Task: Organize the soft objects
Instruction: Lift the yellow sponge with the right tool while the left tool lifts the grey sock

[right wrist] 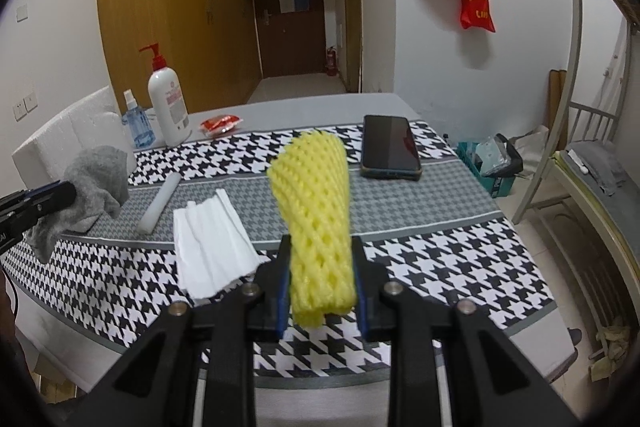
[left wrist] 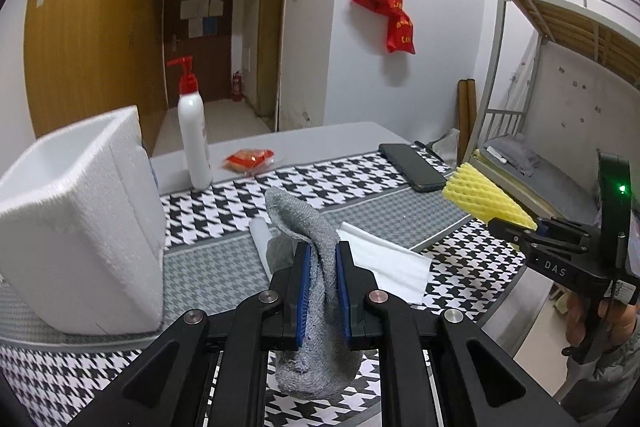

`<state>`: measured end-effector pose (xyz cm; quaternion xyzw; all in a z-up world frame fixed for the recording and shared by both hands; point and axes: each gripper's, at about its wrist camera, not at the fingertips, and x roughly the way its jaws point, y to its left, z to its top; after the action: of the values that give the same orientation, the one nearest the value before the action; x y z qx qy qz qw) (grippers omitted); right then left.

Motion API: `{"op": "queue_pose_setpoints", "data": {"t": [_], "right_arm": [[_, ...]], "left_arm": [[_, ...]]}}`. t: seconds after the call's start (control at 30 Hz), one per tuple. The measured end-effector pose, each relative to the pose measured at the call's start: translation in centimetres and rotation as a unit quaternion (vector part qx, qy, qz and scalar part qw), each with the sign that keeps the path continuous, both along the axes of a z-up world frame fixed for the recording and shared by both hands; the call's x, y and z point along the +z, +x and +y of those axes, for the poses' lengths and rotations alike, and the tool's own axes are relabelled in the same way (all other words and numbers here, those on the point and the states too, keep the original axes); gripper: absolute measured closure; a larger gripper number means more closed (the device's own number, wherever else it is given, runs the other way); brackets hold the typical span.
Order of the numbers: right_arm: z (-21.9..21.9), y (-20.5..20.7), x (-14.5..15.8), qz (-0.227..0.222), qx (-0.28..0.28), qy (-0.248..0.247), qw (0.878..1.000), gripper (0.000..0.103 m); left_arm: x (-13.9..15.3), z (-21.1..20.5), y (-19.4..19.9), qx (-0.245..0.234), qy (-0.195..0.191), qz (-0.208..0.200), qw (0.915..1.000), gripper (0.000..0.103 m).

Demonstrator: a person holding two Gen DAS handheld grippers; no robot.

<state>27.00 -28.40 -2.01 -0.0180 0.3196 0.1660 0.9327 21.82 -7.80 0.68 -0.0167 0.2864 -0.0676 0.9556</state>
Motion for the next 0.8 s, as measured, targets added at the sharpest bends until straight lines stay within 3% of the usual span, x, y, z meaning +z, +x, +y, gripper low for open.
{"op": "queue_pose_setpoints", "data": {"t": [0.27,0.8], "right_arm": [[1.8,-0.9,1.3,-0.021,0.013,0.019,1.000,0.074],[5.6,-2.3,2.6,-0.044,0.036,0.028,0.998,0.074]], "left_arm": [[2.2,1.3,-1.1,0.004,0.015,-0.030,0.9994,0.089],[3.2,4.4,-3.1,0.024,0.018,-0.051,0.9982,0.089]]}}
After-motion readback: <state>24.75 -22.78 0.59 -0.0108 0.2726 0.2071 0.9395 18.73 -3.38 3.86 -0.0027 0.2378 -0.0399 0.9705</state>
